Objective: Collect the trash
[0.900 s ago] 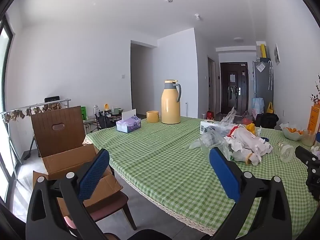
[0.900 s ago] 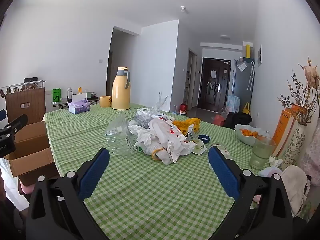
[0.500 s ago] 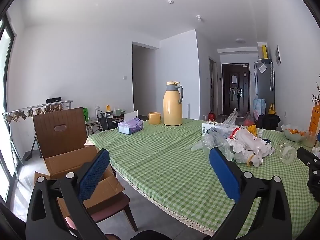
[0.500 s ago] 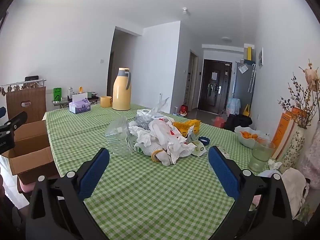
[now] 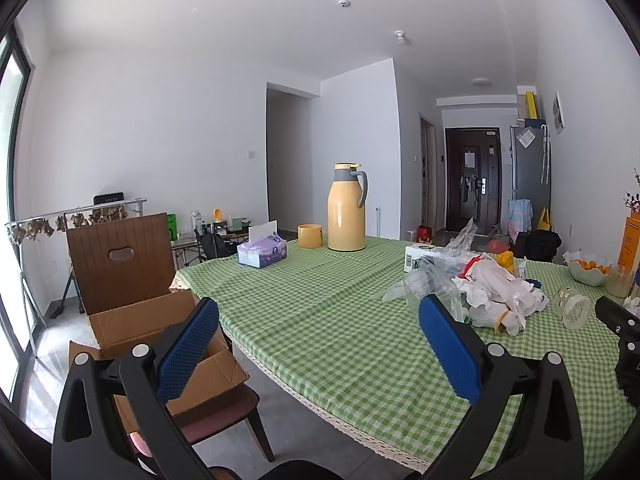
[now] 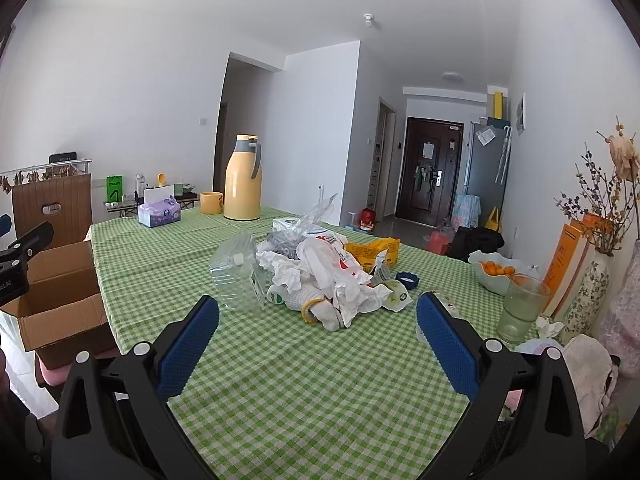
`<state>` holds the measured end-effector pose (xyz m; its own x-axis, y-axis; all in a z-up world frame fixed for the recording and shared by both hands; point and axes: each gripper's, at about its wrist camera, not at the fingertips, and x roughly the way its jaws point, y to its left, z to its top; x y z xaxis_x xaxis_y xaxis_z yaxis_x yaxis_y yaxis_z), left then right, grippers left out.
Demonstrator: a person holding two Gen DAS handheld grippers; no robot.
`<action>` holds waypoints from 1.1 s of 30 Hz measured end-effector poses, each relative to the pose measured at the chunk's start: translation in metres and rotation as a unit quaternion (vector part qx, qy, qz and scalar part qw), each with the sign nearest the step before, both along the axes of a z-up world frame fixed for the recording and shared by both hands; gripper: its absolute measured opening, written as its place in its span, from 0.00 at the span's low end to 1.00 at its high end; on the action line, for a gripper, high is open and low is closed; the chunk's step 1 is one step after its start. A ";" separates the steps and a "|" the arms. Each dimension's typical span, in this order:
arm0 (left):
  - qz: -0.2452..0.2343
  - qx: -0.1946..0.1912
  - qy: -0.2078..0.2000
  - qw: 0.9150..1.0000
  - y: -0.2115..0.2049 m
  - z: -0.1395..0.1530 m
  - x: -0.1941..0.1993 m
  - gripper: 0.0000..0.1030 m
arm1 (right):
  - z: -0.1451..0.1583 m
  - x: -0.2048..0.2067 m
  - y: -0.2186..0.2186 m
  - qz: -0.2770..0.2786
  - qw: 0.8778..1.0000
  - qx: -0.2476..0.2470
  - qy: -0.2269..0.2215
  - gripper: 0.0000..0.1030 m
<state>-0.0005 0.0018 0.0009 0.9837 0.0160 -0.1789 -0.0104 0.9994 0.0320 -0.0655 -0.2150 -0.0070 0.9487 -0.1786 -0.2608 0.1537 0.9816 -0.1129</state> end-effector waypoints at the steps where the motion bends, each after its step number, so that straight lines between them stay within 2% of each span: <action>1: 0.000 0.000 0.000 1.000 0.000 0.000 0.000 0.94 | -0.001 0.001 0.000 -0.001 1.000 -0.001 0.001 0.92; 33: 0.002 0.002 0.010 1.000 -0.001 -0.005 0.004 0.94 | -0.003 0.002 -0.005 -0.006 1.000 0.002 0.004 0.92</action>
